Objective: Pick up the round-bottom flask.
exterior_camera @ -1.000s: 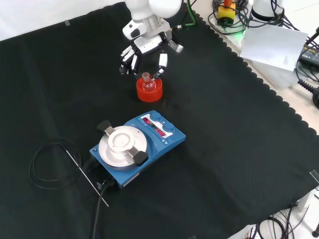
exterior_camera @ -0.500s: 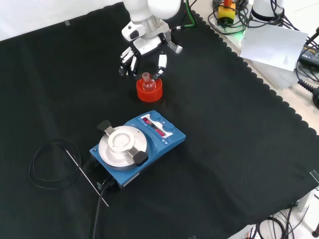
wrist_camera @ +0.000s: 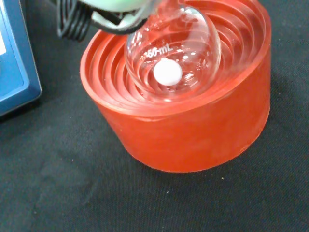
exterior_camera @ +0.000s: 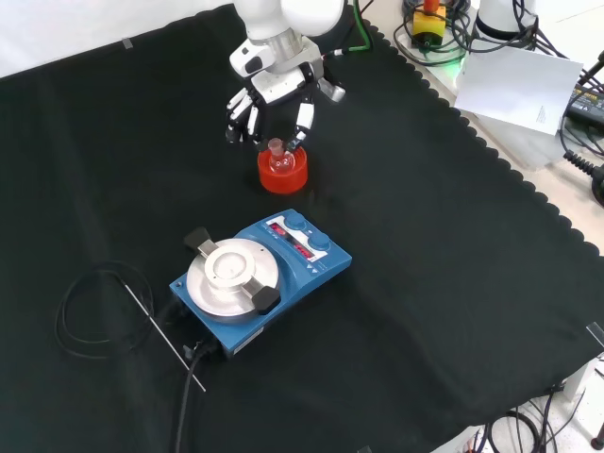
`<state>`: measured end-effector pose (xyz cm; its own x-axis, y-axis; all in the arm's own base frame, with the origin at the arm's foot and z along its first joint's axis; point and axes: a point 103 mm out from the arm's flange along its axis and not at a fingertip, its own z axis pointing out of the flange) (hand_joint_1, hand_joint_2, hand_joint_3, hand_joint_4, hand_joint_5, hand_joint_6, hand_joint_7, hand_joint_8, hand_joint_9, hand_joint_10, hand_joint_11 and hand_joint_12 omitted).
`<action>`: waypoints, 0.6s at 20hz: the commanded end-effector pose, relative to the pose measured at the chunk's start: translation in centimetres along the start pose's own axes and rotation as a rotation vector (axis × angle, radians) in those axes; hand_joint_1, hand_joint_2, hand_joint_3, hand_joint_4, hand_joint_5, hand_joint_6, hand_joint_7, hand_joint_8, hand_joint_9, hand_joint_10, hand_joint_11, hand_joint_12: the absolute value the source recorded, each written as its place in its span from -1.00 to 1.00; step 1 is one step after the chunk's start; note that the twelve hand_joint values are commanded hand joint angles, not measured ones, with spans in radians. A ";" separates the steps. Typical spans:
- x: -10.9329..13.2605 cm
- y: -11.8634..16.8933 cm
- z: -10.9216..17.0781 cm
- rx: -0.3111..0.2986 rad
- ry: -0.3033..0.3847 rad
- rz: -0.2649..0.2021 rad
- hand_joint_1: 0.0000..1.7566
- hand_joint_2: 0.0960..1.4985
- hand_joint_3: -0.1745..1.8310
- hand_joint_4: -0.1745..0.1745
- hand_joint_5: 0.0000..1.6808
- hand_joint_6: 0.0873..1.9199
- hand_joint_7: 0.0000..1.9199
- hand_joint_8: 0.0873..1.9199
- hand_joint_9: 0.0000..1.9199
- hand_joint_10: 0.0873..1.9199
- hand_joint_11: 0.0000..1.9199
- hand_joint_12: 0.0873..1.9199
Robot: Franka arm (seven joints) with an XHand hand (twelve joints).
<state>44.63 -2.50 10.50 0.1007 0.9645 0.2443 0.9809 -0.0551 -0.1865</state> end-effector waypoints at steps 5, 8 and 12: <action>0.2 -0.2 -1.1 -0.006 -0.040 0.022 0.23 -0.11 -0.15 1.00 0.32 -0.05 -0.62 -0.38 -0.31 -0.45 -0.64 0.36; -0.1 -0.5 -2.1 -0.011 -0.034 0.030 0.23 -0.13 -0.13 0.98 0.33 -0.04 -0.62 -0.38 -0.31 -0.45 -0.63 0.36; -0.4 -1.4 -3.7 -0.017 0.004 0.055 0.24 -0.15 -0.10 0.94 0.34 -0.04 -0.62 -0.37 -0.31 -0.45 -0.63 0.35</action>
<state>44.62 -2.97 12.72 0.1225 0.9697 0.2112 0.9807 -0.0855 -0.1760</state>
